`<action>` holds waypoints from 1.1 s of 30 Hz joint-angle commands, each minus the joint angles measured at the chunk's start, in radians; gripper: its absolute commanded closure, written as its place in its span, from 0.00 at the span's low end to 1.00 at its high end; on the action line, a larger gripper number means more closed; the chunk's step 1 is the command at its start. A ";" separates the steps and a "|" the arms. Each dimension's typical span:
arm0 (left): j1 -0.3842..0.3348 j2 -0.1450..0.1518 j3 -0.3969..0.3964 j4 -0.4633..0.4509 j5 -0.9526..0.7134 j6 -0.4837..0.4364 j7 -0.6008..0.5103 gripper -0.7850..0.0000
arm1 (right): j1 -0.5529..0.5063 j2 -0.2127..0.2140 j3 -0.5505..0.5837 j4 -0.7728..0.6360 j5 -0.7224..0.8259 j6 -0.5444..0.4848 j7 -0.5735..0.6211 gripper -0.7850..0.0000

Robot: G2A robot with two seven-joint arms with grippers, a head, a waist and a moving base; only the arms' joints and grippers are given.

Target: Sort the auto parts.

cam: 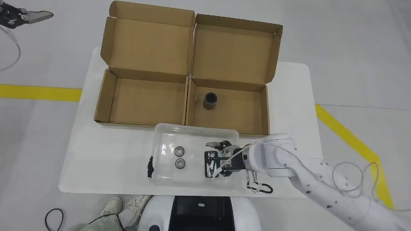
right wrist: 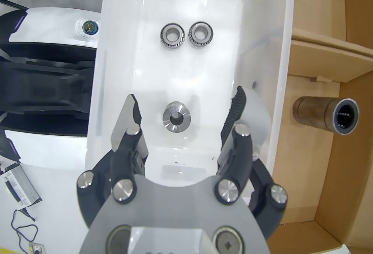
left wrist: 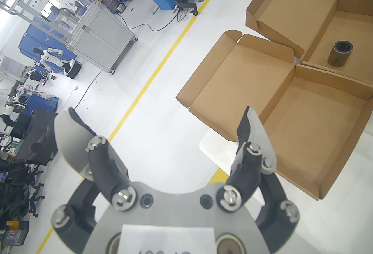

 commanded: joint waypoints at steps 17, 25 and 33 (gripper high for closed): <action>0.000 0.000 0.000 0.000 0.000 0.000 0.000 0.00 | 0.044 -0.065 -0.080 0.091 0.067 0.075 0.150 0.26; 0.000 0.000 0.000 0.000 0.000 0.000 0.000 0.00 | 0.059 -0.094 -0.107 0.138 0.077 0.116 0.201 0.25; 0.000 0.000 0.000 0.000 0.000 0.000 0.000 0.00 | 0.073 -0.118 -0.122 0.176 0.086 0.134 0.230 0.74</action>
